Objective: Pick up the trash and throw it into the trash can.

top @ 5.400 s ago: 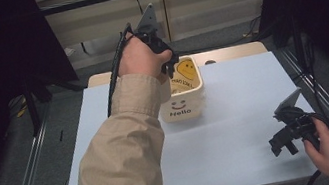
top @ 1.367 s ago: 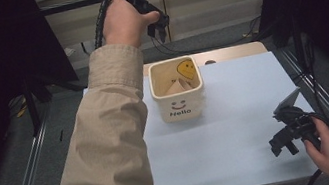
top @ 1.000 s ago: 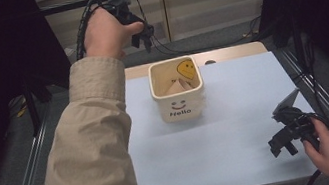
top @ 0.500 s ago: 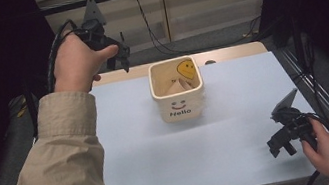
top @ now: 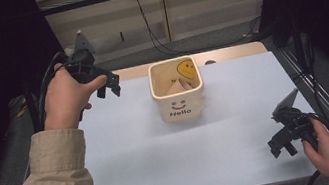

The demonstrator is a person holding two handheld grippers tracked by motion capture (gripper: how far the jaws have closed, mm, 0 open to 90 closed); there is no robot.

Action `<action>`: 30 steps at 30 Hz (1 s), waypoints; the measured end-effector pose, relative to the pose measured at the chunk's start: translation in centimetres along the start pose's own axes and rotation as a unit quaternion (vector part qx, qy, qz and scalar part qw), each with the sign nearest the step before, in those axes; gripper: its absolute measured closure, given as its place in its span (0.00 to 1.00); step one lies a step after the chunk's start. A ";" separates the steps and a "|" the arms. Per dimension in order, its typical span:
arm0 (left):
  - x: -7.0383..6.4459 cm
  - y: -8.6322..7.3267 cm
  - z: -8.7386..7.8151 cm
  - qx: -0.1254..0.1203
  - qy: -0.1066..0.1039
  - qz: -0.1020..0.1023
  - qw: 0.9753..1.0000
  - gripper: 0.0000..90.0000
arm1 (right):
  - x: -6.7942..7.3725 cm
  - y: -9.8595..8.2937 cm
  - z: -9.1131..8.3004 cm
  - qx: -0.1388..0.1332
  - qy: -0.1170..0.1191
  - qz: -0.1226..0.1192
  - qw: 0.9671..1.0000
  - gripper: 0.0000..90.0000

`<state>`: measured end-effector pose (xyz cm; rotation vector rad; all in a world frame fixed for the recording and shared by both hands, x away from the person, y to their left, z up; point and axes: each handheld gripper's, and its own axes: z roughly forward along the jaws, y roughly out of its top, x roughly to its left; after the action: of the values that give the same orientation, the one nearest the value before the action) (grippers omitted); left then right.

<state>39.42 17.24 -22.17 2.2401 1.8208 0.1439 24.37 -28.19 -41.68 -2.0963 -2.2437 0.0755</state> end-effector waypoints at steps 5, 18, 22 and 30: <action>0.9 -1.2 1.4 0.003 -0.004 0.000 1.000 0.09 | 0.2 0.0 0.1 0.003 0.001 0.001 1.000 0.06; 2.9 -5.4 5.5 0.005 -0.011 -0.001 1.000 0.09 | 0.0 -0.1 0.3 0.004 -0.003 -0.004 1.000 0.05; 3.3 -6.8 7.4 0.012 -0.011 -0.004 1.000 0.09 | 0.2 0.0 0.4 0.006 -0.008 -0.004 1.000 0.06; 3.4 -9.9 10.0 0.008 -0.014 0.008 1.000 0.09 | 0.1 -0.1 0.4 0.006 -0.008 -0.008 1.000 0.05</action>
<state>33.12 21.12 -34.63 2.2550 1.7969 0.1015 24.23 -28.06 -42.10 -2.0794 -2.2632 0.1058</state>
